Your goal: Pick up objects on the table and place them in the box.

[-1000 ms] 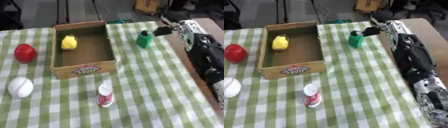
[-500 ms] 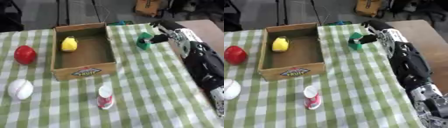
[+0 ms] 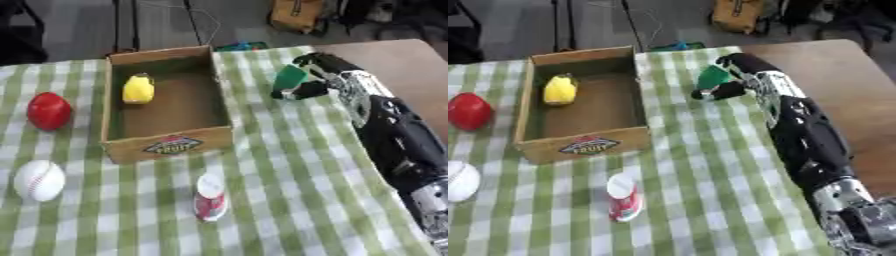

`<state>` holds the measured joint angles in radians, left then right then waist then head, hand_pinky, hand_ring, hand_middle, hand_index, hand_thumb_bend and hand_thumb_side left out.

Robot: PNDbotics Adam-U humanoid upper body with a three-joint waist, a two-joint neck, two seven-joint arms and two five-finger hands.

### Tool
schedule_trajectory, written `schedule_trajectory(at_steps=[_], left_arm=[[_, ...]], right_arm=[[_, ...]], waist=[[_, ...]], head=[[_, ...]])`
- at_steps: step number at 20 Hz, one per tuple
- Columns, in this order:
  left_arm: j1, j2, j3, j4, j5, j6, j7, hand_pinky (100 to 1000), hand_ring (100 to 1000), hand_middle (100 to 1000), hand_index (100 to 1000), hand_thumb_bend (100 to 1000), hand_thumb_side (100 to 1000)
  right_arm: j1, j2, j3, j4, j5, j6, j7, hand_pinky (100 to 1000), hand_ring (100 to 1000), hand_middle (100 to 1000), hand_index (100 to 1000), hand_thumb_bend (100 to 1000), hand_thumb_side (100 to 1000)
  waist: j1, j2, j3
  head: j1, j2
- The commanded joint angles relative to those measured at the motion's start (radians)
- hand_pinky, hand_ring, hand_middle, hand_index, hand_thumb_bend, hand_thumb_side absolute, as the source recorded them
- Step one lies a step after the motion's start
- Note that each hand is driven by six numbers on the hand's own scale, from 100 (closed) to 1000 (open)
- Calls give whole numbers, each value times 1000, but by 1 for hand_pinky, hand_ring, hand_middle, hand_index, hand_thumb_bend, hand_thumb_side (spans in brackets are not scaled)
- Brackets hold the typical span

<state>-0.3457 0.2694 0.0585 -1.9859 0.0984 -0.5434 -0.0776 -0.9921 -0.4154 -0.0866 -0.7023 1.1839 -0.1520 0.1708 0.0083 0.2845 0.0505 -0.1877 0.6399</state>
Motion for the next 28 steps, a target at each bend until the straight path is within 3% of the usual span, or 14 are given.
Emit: schedule_trajectory(at_steps=[1, 18, 28], left_arm=[[-16, 2, -1, -14, -3, 1, -5, 454, 620, 654, 724, 100, 991], [-18, -3, -7, -14, -7, 1, -18, 449, 620, 656, 724, 100, 992], [-21, -6, -10, -14, -11, 5, -27, 447, 620, 658, 724, 100, 992]], right_arm=[[-15, -14, -11, -14, 12, 10, -15, 888, 950, 834, 947, 822, 845], [-26, -16, -16, 22, 45, 19, -37, 885, 947, 830, 934, 820, 840], [-31, -12, -17, 23, 27, 21, -42, 864, 919, 729, 848, 760, 837]], waist=[[2, -16, 2], [13, -6, 3], [15, -1, 3]], head=[[-6, -15], [-22, -30], [-24, -29]])
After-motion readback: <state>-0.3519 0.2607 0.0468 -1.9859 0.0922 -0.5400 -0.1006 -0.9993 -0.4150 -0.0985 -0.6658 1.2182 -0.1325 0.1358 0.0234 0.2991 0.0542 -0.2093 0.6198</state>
